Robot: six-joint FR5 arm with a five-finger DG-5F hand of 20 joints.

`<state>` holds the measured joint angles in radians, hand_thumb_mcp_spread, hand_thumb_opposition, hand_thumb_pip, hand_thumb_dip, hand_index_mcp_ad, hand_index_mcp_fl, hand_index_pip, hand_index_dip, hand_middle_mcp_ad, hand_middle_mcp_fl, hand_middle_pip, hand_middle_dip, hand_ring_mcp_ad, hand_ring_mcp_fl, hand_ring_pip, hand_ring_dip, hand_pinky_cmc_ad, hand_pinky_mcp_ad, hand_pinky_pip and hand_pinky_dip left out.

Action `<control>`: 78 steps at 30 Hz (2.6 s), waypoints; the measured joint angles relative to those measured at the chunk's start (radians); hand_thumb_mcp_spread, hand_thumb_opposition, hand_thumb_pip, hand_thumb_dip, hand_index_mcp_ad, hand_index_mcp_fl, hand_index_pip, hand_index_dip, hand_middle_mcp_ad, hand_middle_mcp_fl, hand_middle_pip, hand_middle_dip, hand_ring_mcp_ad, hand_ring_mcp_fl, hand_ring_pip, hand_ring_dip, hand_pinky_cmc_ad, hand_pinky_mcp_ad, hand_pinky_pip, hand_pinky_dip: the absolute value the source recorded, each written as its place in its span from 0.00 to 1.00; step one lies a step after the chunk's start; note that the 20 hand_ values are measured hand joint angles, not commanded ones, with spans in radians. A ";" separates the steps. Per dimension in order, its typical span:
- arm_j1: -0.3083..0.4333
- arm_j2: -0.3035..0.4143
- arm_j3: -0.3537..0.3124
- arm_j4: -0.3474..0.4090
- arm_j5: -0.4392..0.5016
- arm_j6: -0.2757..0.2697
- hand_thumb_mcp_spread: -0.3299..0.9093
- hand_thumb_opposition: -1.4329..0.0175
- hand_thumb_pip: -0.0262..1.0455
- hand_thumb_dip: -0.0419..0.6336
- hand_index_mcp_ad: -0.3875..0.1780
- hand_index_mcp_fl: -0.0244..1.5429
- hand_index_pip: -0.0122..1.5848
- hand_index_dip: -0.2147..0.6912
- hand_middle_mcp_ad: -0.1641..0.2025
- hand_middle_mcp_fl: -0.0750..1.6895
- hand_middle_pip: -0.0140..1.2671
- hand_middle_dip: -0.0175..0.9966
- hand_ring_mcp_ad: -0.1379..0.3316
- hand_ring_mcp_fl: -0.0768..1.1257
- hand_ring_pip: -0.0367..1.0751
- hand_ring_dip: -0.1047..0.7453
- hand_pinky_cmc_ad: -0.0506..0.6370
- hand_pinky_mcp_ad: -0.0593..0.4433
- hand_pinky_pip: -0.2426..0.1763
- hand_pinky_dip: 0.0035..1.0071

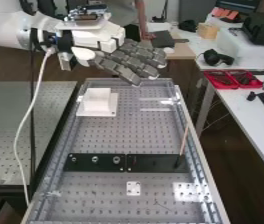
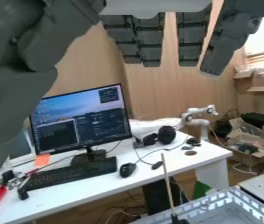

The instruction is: Grab the pcb board and place it in the clear container

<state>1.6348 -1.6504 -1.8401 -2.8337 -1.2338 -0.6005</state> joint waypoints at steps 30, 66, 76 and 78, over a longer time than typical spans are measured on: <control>0.113 -0.224 -0.129 0.281 0.546 0.234 0.52 0.46 0.49 0.23 0.80 0.09 0.27 0.48 0.82 0.05 0.12 0.07 0.85 0.06 0.10 0.12 0.54 0.59 0.28 0.52; 0.117 -0.483 0.016 0.419 0.777 0.194 0.55 0.42 0.63 0.37 0.73 0.03 0.98 0.41 0.74 0.04 0.11 0.10 0.81 0.06 0.09 0.12 0.53 0.54 0.28 0.58; 0.133 -0.513 0.036 0.422 0.812 0.154 0.55 0.41 0.63 0.39 0.73 0.03 0.98 0.41 0.74 0.04 0.11 0.11 0.82 0.06 0.09 0.12 0.53 0.53 0.28 0.61; 0.138 -0.516 0.037 0.444 0.824 0.115 0.55 0.41 0.63 0.40 0.73 0.03 0.98 0.41 0.74 0.04 0.11 0.11 0.82 0.06 0.10 0.12 0.53 0.53 0.28 0.63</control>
<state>1.7727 -2.1668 -1.8033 -2.3898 -0.4094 -0.4856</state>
